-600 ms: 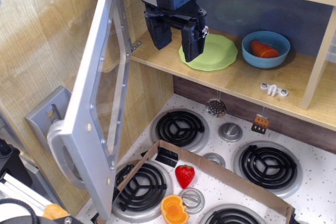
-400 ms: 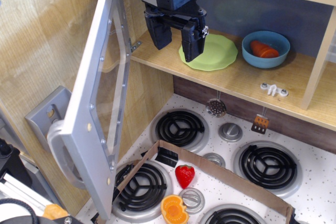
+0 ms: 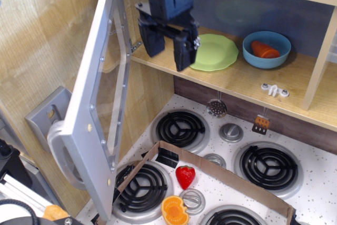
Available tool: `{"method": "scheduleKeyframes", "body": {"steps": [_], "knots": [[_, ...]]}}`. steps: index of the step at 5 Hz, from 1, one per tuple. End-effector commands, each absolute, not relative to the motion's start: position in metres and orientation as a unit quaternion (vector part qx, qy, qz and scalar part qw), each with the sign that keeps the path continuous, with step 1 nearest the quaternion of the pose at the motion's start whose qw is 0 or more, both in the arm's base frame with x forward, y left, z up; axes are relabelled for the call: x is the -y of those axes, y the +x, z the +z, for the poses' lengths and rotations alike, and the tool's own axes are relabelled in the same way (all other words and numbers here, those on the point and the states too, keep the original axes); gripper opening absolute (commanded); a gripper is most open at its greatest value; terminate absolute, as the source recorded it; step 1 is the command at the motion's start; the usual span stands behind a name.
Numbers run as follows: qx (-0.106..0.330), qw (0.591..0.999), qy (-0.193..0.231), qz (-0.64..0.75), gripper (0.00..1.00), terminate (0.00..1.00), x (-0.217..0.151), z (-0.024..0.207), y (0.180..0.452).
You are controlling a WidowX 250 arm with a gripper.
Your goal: Close microwave
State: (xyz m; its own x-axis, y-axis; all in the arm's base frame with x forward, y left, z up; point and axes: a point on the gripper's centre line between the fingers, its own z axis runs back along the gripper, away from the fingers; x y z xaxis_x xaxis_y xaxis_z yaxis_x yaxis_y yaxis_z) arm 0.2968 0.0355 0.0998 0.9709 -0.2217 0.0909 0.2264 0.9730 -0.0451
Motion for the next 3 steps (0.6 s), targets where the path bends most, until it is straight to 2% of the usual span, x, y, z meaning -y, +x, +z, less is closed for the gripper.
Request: {"method": "scheduleKeyframes", "body": {"steps": [1, 3], "knots": [[0.084, 0.989, 0.045, -0.116, 1.0, 0.0, -0.052, 0.154, 0.268], [0.056, 0.984, 0.082, -0.145, 1.0, 0.0, -0.067, 0.191, 0.243]]}}
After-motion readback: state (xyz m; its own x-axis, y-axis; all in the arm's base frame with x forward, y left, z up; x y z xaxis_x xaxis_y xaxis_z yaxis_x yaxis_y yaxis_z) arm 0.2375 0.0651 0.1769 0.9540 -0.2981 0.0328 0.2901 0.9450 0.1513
